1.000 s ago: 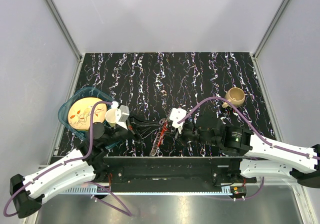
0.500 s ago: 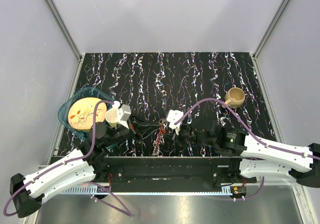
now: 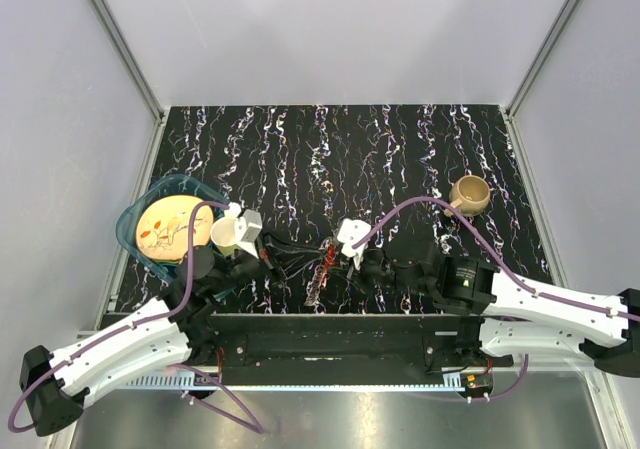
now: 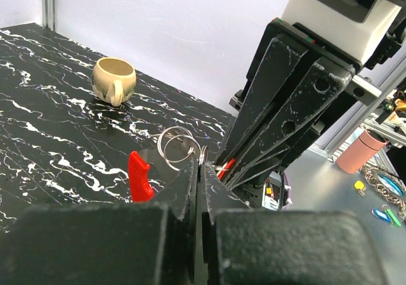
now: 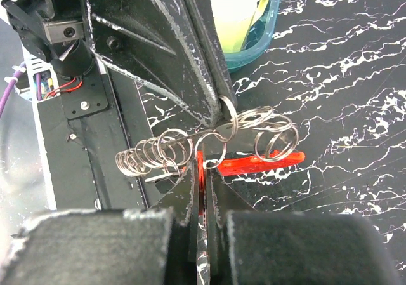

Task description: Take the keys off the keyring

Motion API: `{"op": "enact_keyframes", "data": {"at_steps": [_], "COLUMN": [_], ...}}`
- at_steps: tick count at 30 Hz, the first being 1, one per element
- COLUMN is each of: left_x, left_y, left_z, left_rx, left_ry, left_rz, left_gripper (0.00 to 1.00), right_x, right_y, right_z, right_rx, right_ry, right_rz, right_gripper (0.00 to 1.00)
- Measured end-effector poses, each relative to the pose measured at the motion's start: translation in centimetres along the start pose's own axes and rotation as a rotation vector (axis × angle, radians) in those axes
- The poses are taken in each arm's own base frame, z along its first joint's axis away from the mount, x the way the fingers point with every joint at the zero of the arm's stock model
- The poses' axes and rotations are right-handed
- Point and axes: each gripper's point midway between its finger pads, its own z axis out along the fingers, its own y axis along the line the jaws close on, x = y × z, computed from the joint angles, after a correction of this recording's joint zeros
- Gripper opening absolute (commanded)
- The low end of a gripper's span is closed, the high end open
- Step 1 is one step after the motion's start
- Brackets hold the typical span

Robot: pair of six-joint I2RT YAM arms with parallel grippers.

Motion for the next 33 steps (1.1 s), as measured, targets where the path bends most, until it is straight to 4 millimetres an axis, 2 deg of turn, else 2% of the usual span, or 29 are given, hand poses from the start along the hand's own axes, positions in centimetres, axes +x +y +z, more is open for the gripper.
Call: {"op": "enact_keyframes", "data": {"at_steps": [7, 15, 21, 25, 33], "left_x": [0.8, 2.1, 2.1, 2.2, 1.9], "left_y": [0.1, -0.4, -0.2, -0.2, -0.5], "left_z": [-0.1, 0.0, 1.0, 1.3, 1.6], "left_rx": [0.008, 0.065, 0.070, 0.073, 0.080], "left_ry": [0.033, 0.108, 0.132, 0.133, 0.120], "left_rz": [0.044, 0.081, 0.068, 0.033, -0.030], "left_gripper": [0.00, 0.00, 0.00, 0.00, 0.00], "right_x": [-0.5, 0.3, -0.2, -0.3, -1.6], "right_y": [-0.6, -1.2, -2.3, -3.0, -4.0], "right_z": [-1.0, -1.8, -2.3, -2.3, -2.1], "right_rx": [0.030, 0.052, 0.083, 0.102, 0.136], "right_ry": [-0.022, 0.054, 0.129, 0.164, 0.149], "right_rz": [0.009, -0.044, -0.145, -0.223, -0.310], "right_gripper": [0.00, 0.04, 0.08, 0.16, 0.18]}}
